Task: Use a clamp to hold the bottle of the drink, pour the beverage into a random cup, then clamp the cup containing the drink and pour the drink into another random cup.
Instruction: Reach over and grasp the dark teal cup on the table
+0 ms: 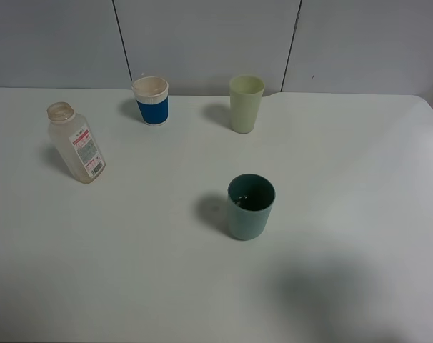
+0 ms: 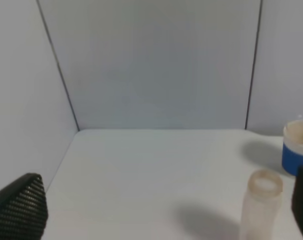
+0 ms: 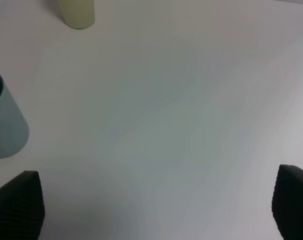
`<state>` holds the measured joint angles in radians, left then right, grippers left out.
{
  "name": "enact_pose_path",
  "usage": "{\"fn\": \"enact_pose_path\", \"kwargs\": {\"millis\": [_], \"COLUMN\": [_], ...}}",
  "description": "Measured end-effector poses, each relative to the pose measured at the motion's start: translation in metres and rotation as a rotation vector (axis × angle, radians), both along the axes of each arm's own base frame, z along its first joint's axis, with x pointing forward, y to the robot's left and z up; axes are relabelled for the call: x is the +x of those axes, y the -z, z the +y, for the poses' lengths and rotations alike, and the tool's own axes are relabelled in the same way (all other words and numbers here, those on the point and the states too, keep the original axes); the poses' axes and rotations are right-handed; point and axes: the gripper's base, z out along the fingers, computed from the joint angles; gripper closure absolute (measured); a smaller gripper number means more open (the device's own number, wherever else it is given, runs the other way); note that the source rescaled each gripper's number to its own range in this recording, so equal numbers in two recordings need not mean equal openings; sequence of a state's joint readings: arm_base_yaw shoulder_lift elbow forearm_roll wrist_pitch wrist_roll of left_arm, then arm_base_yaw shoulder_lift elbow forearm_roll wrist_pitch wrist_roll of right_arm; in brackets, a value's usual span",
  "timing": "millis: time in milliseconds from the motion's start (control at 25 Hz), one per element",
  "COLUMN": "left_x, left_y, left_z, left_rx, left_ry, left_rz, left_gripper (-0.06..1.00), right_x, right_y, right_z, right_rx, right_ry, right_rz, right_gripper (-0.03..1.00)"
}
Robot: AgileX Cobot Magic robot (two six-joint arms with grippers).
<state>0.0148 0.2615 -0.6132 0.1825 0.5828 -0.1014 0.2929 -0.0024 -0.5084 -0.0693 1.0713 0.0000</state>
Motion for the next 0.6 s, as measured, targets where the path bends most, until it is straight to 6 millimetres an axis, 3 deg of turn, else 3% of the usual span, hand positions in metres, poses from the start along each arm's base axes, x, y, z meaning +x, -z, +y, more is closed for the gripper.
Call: {"fn": "enact_pose_path", "kwargs": {"millis": [600], "left_x": [-0.059], "left_y": [0.025], "left_z": [0.002], "left_rx": [-0.040], "left_ry": [-0.038], "left_rz": [0.047], "left_gripper": [-0.05], "right_x": [0.000], "right_y": [0.000], "right_z": [0.000], "right_rx": [0.000], "right_ry": [0.000], "right_rz": [0.000], "right_gripper": [0.23]}}
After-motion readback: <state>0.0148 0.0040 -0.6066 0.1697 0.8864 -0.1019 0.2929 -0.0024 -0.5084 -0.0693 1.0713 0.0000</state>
